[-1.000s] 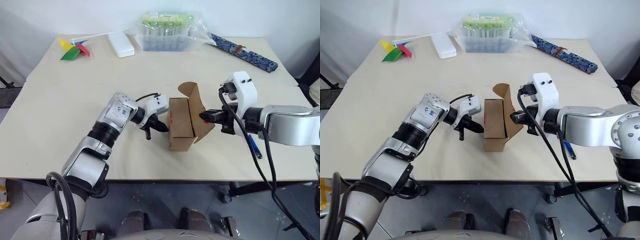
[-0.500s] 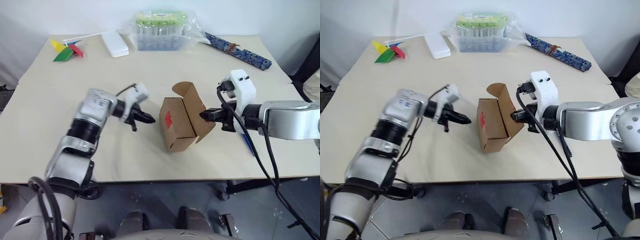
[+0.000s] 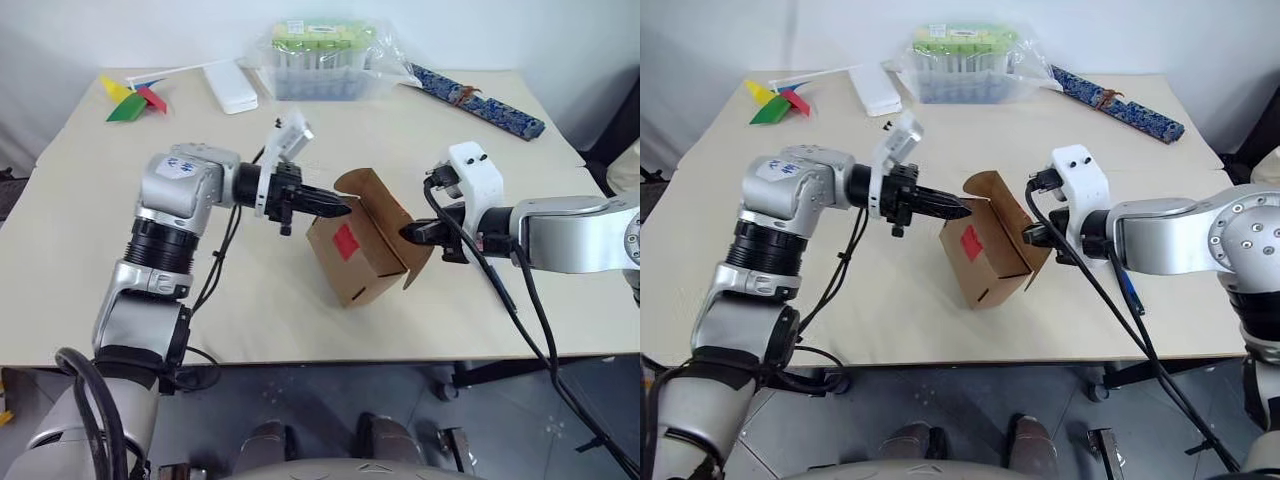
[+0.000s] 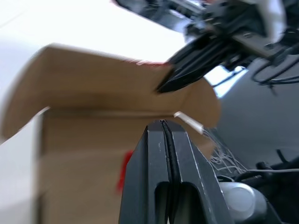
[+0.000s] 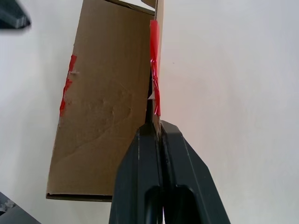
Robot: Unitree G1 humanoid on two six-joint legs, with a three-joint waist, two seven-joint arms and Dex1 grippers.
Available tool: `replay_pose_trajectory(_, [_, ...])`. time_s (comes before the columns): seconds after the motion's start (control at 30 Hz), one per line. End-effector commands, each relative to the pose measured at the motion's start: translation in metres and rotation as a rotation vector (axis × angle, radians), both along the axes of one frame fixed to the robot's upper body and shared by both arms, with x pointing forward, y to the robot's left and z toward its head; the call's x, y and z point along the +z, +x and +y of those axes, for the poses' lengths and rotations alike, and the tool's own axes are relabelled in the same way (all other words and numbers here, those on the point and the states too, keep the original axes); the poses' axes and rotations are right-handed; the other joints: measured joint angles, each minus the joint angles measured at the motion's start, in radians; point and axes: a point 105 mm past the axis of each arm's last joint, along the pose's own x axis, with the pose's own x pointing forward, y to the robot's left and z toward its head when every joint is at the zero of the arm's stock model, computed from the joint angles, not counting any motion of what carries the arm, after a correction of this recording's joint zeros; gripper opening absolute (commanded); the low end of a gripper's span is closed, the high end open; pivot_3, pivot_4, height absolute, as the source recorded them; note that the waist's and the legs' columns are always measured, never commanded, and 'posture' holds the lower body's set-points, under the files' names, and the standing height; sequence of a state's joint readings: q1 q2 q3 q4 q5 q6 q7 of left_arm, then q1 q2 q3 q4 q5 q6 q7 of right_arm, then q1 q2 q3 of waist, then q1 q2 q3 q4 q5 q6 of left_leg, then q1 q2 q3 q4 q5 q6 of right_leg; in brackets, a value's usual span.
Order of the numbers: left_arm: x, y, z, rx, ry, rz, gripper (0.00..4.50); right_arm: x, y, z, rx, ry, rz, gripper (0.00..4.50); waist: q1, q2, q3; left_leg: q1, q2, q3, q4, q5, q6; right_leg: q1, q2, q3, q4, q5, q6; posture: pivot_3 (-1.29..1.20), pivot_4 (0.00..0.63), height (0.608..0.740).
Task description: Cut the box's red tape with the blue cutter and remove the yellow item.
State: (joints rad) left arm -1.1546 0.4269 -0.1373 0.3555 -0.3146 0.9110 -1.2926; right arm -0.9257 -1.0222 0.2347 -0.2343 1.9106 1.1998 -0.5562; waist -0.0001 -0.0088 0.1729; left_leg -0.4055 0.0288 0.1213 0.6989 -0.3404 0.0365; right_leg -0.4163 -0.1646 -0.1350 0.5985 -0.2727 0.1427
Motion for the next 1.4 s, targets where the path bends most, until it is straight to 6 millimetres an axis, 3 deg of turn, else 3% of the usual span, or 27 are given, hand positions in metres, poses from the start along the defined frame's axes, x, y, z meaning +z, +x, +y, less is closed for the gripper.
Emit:
replay_pose_trajectory(0.03, [0.015, -0.009, -0.007, -0.049, -0.028, -0.042, 0.0, 0.004, -0.006, 0.008, 0.04, 0.003, -0.01, 0.02, -0.002, 0.0, 0.0, 0.0, 0.0, 0.0, 0.0, 0.0, 0.0, 0.0, 0.0, 0.0, 0.0, 0.0, 0.0, 0.0, 0.15, 0.74])
replay_pose_trajectory(0.07, [0.016, -0.009, -0.01, -0.057, -0.031, -0.044, 0.0, 0.005, -0.006, 0.008, 0.04, 0.003, -0.012, 0.02, -0.001, 0.0, 0.0, 0.0, 0.0, 0.0, 0.0, 0.0, 0.0, 0.0, 0.001, 0.0, 0.0, 0.0, 0.0, 0.0, 0.15, 0.74])
replay_pose_trajectory(0.17, [-0.016, -0.006, -0.016, -0.074, 0.077, -0.035, 0.0, 0.009, -0.008, 0.01, 0.043, 0.004, -0.028, 0.02, 0.0, 0.0, 0.0, 0.0, 0.0, 0.0, 0.0, 0.0, 0.0, 0.0, 0.0, 0.0, 0.0, 0.0, 0.0, 0.0, 0.15, 0.74])
replay_pose_trajectory(0.27, [-0.038, 0.002, -0.01, -0.055, 0.168, -0.057, 0.0, 0.01, -0.008, 0.01, 0.042, 0.004, -0.035, 0.02, 0.002, 0.0, 0.0, 0.0, 0.0, 0.002, 0.0, 0.0, 0.0, 0.0, 0.0, 0.0, 0.0, 0.0, 0.0, 0.0, 0.15, 0.74])
replay_pose_trajectory(0.47, [-0.058, 0.007, -0.003, -0.055, 0.256, -0.08, 0.0, 0.018, -0.01, 0.012, 0.042, 0.004, -0.068, 0.02, 0.003, 0.0, 0.0, -0.001, 0.0, 0.002, 0.0, 0.0, 0.0, 0.0, 0.0, 0.0, -0.001, 0.0, 0.0, 0.0, 0.15, 0.74])
replay_pose_trajectory(0.73, [-0.068, 0.013, 0.008, -0.034, 0.311, -0.097, 0.0, 0.024, -0.009, 0.005, 0.012, 0.003, -0.092, 0.02, 0.003, 0.0, 0.0, 0.0, 0.0, 0.002, 0.001, 0.0, 0.0, 0.0, 0.0, 0.001, -0.001, 0.0, 0.0, 0.0, 0.15, 0.74])
replay_pose_trajectory(0.9, [-0.071, 0.015, 0.026, 0.002, 0.353, -0.109, 0.0, 0.016, -0.006, -0.022, -0.091, -0.01, -0.061, 0.02, 0.01, 0.0, 0.0, 0.0, 0.0, 0.002, 0.001, 0.0, 0.0, 0.0, 0.0, 0.001, -0.002, 0.0, 0.0, 0.0, 0.15, 0.74])
replay_pose_trajectory(1.1, [-0.062, 0.011, 0.033, 0.015, 0.351, -0.118, 0.0, 0.02, 0.0, -0.033, -0.158, 0.046, -0.069, 0.02, 0.019, 0.0, 0.0, 0.0, 0.001, 0.001, 0.003, 0.0, 0.0, 0.001, 0.0, 0.002, -0.001, 0.001, -0.001, 0.0, 0.15, 0.74])
replay_pose_trajectory(1.4, [-0.069, 0.007, 0.052, 0.065, 0.389, -0.089, 0.0, 0.0, -0.002, -0.051, -0.231, 0.093, -0.005, 0.02, 0.027, 0.0, 0.0, 0.0, 0.0, 0.001, 0.004, 0.0, 0.0, 0.002, 0.0, 0.001, -0.001, 0.001, -0.001, 0.0, 0.15, 0.74])
